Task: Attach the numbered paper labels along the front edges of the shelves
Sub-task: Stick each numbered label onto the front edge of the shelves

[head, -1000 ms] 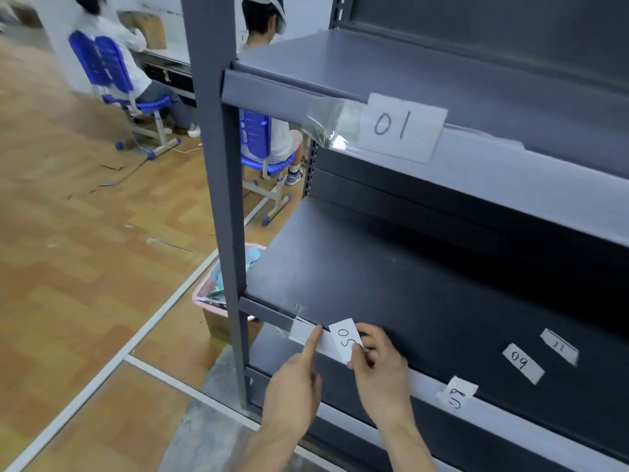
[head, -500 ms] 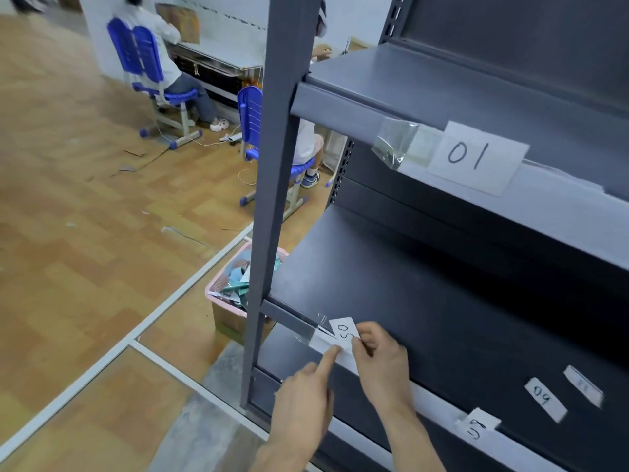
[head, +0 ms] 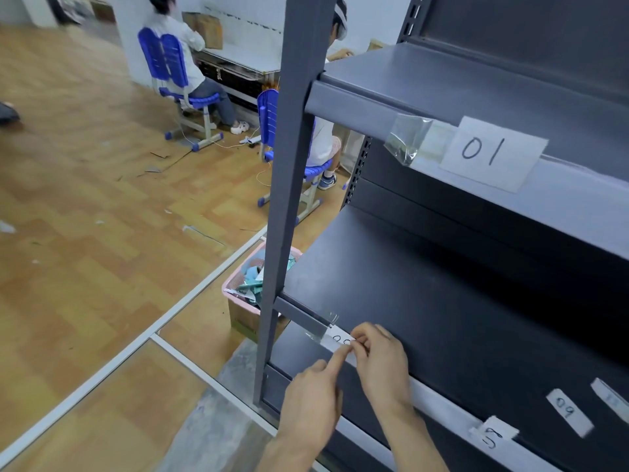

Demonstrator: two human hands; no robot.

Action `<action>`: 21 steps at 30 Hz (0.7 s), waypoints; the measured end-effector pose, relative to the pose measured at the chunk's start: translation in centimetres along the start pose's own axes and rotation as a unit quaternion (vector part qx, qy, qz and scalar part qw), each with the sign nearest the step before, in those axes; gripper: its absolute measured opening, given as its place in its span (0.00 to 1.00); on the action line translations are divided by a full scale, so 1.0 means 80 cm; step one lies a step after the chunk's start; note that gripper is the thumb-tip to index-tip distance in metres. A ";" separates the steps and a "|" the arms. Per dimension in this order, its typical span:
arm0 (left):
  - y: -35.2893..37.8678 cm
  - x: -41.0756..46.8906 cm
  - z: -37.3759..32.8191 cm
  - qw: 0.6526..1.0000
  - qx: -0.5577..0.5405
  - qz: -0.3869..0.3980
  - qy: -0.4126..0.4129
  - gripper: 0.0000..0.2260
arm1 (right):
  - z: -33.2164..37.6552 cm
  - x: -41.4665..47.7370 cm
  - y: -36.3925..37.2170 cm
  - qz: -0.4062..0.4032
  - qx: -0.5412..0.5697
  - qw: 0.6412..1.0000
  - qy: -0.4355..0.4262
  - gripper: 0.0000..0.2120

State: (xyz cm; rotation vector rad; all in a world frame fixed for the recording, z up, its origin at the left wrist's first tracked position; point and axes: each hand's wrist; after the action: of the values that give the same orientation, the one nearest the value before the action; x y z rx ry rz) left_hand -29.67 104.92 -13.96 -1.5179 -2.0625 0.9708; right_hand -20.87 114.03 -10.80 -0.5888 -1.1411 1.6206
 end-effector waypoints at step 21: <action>0.004 0.007 -0.005 0.976 -0.216 0.016 -0.007 0.27 | -0.016 -0.007 0.006 0.024 0.113 0.993 0.026 0.17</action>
State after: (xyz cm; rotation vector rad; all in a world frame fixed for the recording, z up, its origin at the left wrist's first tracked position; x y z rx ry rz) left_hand -29.39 105.59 -13.94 -1.7574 -2.3750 0.5619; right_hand -19.79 113.98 -11.86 -0.5112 -0.8969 1.7373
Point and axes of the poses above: each hand's wrist, its own x-axis towards the middle knuckle, its own y-axis out of the palm, z = x × y, and after that the axes turned 5 degrees about -x, right-handed
